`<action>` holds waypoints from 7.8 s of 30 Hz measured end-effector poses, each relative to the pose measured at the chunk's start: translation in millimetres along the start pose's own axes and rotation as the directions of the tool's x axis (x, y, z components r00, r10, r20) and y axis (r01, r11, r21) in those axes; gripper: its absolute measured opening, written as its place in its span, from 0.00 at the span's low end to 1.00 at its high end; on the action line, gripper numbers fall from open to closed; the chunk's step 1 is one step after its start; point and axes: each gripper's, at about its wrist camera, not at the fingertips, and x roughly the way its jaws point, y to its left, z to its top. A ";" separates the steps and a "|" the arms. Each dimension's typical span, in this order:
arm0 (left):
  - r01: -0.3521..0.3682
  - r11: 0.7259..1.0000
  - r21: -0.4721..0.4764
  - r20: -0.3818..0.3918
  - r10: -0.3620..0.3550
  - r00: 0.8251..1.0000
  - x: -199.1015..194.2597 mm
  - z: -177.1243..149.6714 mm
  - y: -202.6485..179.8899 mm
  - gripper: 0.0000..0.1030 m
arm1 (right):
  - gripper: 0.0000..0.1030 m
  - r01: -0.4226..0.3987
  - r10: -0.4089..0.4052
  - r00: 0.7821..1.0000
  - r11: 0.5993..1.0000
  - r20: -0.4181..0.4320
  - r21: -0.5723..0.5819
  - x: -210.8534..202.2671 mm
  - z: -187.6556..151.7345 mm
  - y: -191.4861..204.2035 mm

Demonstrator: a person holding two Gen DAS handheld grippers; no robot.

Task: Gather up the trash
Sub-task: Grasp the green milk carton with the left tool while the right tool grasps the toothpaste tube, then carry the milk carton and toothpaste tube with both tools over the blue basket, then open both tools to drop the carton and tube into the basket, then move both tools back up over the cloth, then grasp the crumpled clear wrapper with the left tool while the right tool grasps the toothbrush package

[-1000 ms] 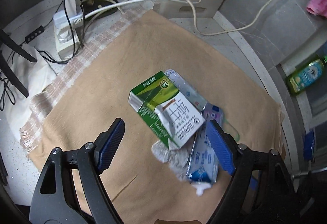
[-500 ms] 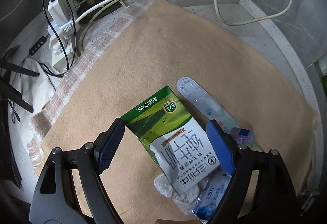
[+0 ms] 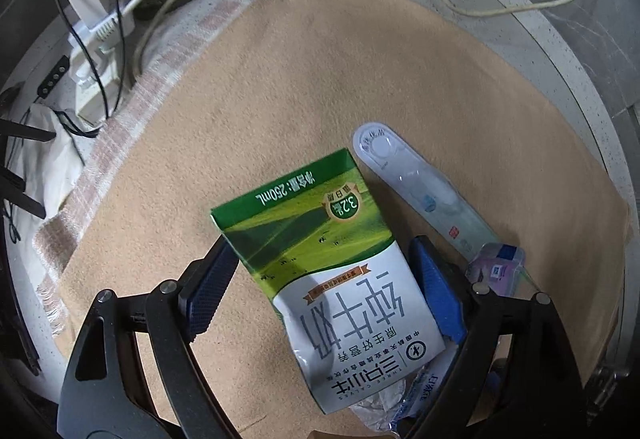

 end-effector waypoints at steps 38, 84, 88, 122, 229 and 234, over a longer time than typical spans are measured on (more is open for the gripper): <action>0.138 0.990 0.013 0.120 -0.139 0.983 -49.2 -50.8 85.4 0.64 | 0.00 -0.059 0.062 0.997 0.995 0.037 -0.084 -37.0 -12.9 14.3; 0.160 0.963 0.216 0.099 -0.184 0.978 -109.6 -260.7 196.7 0.63 | 0.00 -0.101 0.101 0.995 0.994 0.013 -0.043 -67.5 -186.5 142.8; 0.159 0.962 0.220 0.054 -0.175 0.983 -96.4 -277.8 201.8 0.63 | 0.00 -0.092 0.091 0.996 0.994 -0.027 -0.054 -51.8 -201.4 148.9; 0.128 0.977 0.172 -0.166 -0.100 0.981 16.0 -306.5 206.7 0.64 | 0.02 0.009 -0.026 0.981 0.996 -0.192 -0.086 59.7 -231.3 156.3; 0.139 0.971 0.195 0.064 -0.154 0.986 -34.0 -91.9 -8.9 0.72 | 0.81 -0.051 0.057 0.998 0.975 0.023 -0.216 -23.8 58.8 -41.8; 0.143 0.973 0.184 0.047 -0.154 0.987 -20.0 -86.9 -11.0 0.72 | 0.76 -0.051 0.049 0.999 0.967 -0.016 -0.248 -2.9 71.1 -41.0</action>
